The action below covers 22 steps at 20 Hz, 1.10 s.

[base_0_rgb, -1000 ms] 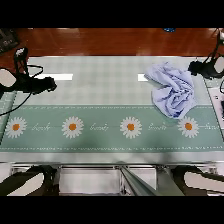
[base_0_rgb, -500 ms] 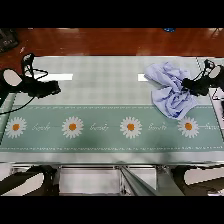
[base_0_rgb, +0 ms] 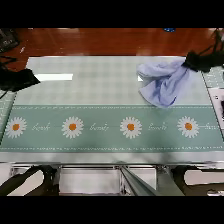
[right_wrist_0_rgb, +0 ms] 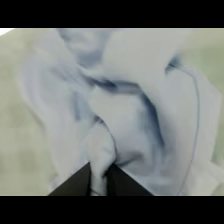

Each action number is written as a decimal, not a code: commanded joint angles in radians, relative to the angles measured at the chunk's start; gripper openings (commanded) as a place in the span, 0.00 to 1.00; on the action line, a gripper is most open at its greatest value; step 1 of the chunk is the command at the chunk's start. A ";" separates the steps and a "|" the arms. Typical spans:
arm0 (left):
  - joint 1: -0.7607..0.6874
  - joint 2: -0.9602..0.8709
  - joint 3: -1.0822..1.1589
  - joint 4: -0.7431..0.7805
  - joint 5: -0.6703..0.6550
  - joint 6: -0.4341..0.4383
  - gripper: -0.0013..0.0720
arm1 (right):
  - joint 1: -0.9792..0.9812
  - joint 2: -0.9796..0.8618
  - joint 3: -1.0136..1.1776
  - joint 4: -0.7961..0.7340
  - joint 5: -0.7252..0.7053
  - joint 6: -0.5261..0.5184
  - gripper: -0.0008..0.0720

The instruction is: Fold the shirts.

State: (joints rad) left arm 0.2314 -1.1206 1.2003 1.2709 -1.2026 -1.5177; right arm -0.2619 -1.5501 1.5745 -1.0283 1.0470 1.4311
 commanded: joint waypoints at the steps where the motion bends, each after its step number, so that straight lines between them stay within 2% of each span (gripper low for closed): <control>1: 0.102 0.142 -0.066 -0.087 -0.043 0.061 0.71 | 0.056 0.135 0.188 0.069 -0.024 -0.039 0.05; 3: 0.113 0.250 -0.180 -0.194 -0.008 0.098 0.71 | 0.110 0.187 0.309 0.069 -0.014 -0.043 0.05; 5: 0.109 0.357 -0.283 -0.259 0.046 0.097 0.71 | 0.177 0.220 0.422 0.068 0.007 -0.050 0.05; 9: 0.107 0.507 -0.404 -0.272 0.068 0.060 0.71 | 0.337 0.298 0.503 0.059 0.033 -0.080 0.05; 12: 0.103 0.581 -0.443 -0.282 0.064 0.058 0.71 | 0.473 0.326 0.500 0.023 0.127 -0.074 0.05; 14: 0.101 0.600 -0.452 -0.291 0.052 0.058 0.71 | 0.574 0.325 0.449 0.024 0.146 -0.051 0.05; 17: 0.078 0.598 -0.452 -0.308 0.039 0.059 0.71 | 0.751 0.309 0.259 0.024 0.142 -0.050 0.05; 22: 0.031 0.596 -0.465 -0.306 0.000 0.070 0.71 | 0.946 0.167 -0.041 0.024 0.014 0.000 0.05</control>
State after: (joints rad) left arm 0.2840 -0.5278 0.7471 0.9695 -1.1786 -1.4548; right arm 0.5781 -1.3132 1.6798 -1.0050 1.1259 1.3979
